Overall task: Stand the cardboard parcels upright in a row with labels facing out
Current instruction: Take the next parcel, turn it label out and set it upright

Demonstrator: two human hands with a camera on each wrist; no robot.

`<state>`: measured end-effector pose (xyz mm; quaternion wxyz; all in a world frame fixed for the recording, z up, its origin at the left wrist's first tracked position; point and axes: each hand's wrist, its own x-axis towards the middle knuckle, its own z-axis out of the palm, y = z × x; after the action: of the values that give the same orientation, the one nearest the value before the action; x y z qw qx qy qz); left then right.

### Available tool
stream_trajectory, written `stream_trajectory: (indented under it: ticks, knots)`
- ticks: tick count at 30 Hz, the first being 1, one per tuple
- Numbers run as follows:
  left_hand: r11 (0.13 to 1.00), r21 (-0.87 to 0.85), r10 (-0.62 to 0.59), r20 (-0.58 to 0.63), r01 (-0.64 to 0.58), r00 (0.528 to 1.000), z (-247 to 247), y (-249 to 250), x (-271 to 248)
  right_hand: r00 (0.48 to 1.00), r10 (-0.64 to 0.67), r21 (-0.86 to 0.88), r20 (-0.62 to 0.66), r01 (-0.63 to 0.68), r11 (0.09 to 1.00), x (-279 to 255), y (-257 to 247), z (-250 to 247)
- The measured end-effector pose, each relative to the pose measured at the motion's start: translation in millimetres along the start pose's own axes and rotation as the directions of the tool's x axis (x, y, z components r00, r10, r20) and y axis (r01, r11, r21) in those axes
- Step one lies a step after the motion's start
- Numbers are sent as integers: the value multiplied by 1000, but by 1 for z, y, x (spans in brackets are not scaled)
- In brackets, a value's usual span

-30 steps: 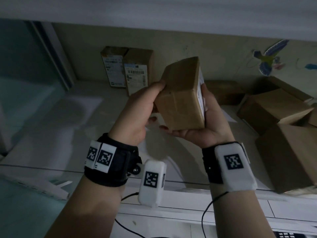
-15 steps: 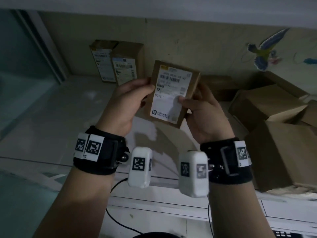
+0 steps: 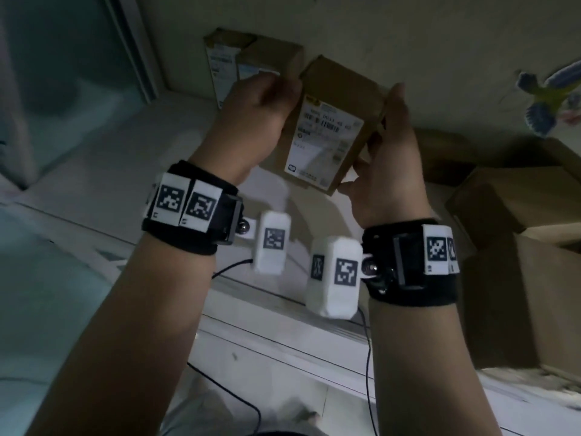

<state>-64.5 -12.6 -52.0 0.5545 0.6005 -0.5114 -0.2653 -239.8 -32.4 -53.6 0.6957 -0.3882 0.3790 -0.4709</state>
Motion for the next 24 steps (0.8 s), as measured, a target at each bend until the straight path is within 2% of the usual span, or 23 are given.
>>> stream_trajectory:
  ticks: [5, 9, 12, 14, 15, 17, 19, 21, 24]
  knots:
    - [998, 32, -51, 46, 50, 998, -1, -9, 9, 995, 34, -3, -90, -34, 999, 15, 9, 1]
    - [996, 17, -88, 92, 87, 992, -5, -19, 24, 987, -28, -119, -157, 10, 993, 36, 19, 6]
    - [993, 40, -111, 118, 107, 987, -10, -21, 36, 989, 65, -91, -134, -77, 993, 51, 20, 14]
    - [978, 202, -68, 81, 51, 994, -11, -23, 44, 993, 85, -131, -79, -94, 987, 54, 19, 18]
    - [949, 315, -21, 59, 1, 998, -11, -24, 49, 994, 83, -165, -75, -94, 982, 56, 17, 18]
    - [878, 471, 82, 28, -85, 996, -15, -21, 59, 992, 111, -116, -67, -118, 986, 60, 18, 19]
    - [868, 479, 144, 8, -130, 990, -19, -11, 69, 985, 133, -124, -105, -146, 982, 66, 19, 22]
    - [849, 497, 189, 33, -180, 981, -23, -1, 86, 981, 102, -105, -162, -120, 987, 77, 20, 24]
    - [751, 629, 154, 127, -200, 980, -26, -3, 108, 983, 110, -64, -149, -120, 991, 86, 19, 27]
